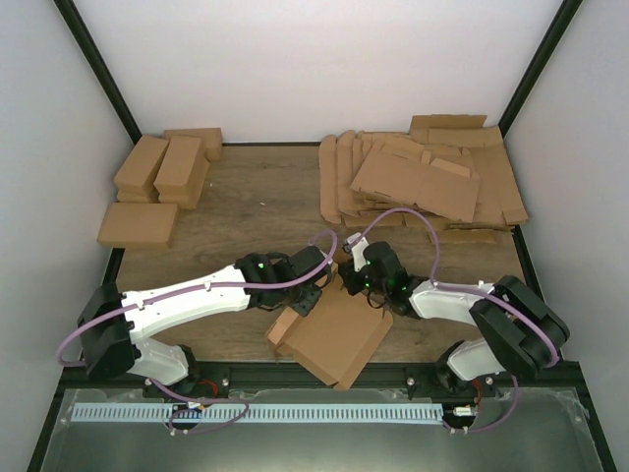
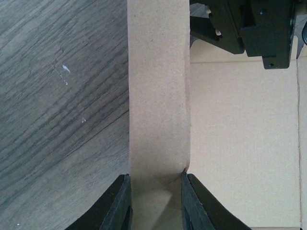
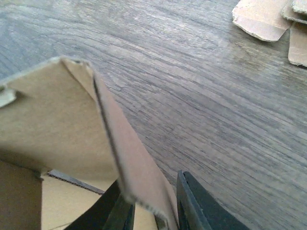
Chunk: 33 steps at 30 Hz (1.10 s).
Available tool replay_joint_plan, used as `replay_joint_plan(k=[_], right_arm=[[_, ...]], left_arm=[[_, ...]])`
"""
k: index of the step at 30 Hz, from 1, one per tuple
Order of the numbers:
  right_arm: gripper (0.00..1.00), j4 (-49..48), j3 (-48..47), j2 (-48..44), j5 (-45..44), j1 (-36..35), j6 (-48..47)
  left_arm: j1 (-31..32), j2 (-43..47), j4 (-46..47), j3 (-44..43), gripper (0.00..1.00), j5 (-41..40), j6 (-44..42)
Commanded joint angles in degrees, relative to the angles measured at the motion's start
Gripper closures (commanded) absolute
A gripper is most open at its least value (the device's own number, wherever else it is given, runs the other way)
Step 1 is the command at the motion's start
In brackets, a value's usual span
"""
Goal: Fold the paper box
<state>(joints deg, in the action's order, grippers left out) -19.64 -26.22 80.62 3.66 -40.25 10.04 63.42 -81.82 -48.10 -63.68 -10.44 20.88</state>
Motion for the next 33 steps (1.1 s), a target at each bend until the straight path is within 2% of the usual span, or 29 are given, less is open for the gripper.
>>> replay_joint_plan(k=[1,3,5,9,14,24,33], right_arm=[[0.75,-1.93,-1.51,-0.45,1.67,-0.27,-1.19],[0.62,-2.01,-0.76,-1.28,-0.29,-0.27,-0.95],[0.60,-2.57,0.11,-2.30,-1.21,-0.08,-1.04],[0.80,-2.55,0.40,-3.46,1.01,0.70,-2.30],[0.98,0.60,-0.35,-4.66,1.93,0.62,-2.06],[0.99,10.32,-3.46,-9.63,1.43,-1.78,2.59],[0.99,11.64,-5.96,-8.80,2.47,-3.59,11.29]], left_arm=[[0.24,-1.44,-0.95,-0.04,0.72,0.32,-0.05],[0.23,-1.41,-1.19,-0.07,0.72,-0.01,-0.05],[0.23,-1.34,-1.13,-0.02,0.72,-0.05,-0.05],[0.26,-1.33,-1.21,0.11,0.72,-0.41,0.11],[0.22,-1.84,-1.40,-0.25,0.72,-1.12,0.58],[0.24,-1.92,-1.81,-0.98,0.72,-3.30,2.44],[0.22,-1.50,-1.27,-0.69,0.72,-3.37,2.84]])
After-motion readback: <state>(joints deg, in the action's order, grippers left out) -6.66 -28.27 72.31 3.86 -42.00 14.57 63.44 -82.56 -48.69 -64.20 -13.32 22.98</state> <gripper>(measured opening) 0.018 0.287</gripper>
